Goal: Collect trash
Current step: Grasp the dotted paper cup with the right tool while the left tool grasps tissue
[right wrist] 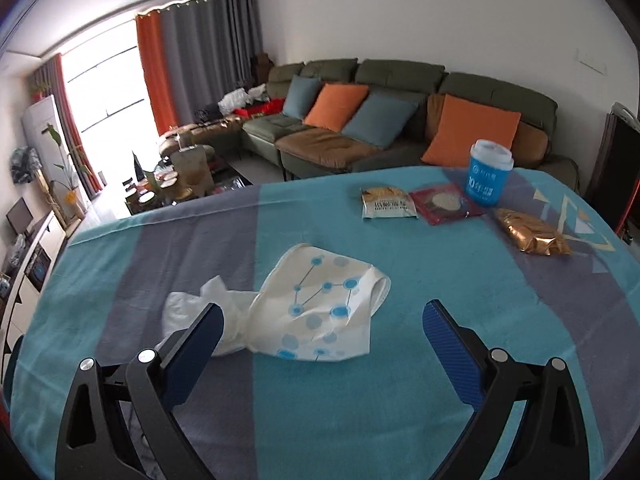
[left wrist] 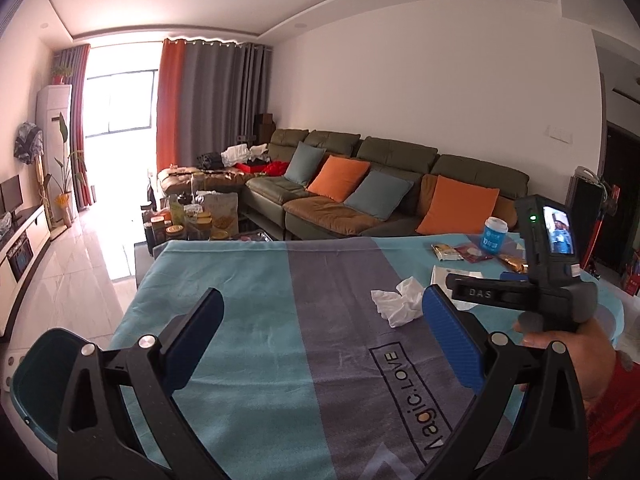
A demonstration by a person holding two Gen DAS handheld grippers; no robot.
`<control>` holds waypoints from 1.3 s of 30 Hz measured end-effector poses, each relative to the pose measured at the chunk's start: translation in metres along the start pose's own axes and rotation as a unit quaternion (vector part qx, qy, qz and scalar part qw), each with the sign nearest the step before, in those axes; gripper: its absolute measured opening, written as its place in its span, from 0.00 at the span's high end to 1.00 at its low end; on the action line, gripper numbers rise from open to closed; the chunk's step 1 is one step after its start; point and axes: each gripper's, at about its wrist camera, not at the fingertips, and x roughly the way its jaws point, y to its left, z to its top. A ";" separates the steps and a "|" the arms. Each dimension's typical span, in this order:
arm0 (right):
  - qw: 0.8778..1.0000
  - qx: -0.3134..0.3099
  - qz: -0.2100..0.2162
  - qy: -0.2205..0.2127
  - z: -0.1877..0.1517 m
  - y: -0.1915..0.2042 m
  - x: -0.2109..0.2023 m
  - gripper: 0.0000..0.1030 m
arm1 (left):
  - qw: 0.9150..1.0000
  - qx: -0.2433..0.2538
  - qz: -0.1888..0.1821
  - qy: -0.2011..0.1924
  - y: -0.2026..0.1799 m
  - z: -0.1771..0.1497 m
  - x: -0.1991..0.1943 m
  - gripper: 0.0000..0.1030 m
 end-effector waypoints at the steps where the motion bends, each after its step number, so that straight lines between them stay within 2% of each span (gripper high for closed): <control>1: 1.000 -0.002 -0.001 0.006 0.001 0.001 0.005 0.07 | 1.000 -0.002 -0.001 0.002 0.000 0.000 0.002 0.05; 14: 0.998 -0.011 -0.021 0.055 0.000 0.006 0.041 0.07 | 0.999 0.013 -0.030 0.018 -0.012 0.003 0.046 0.05; 16: 0.998 -0.007 -0.017 0.058 -0.001 0.000 0.040 0.17 | 0.999 0.015 -0.036 0.022 -0.015 0.005 0.054 0.05; 20: 0.998 0.001 -0.005 0.060 -0.003 -0.010 0.036 0.26 | 0.998 0.022 -0.057 0.028 -0.027 0.007 0.072 0.05; 22: 0.998 0.005 0.004 0.063 -0.004 -0.015 0.036 0.27 | 0.997 0.031 -0.064 0.033 -0.036 0.007 0.086 0.05; 30: 0.998 0.016 0.029 0.047 -0.004 -0.034 0.026 0.28 | 0.990 0.043 -0.102 0.082 -0.071 -0.001 0.145 0.05; 34: 0.999 0.016 0.022 0.032 -0.003 -0.046 0.016 0.28 | 0.984 0.033 -0.119 0.129 -0.082 -0.009 0.179 0.05; 39: 0.999 0.025 0.020 0.026 -0.006 -0.061 0.009 0.28 | 0.976 0.009 -0.121 0.181 -0.083 -0.015 0.214 0.05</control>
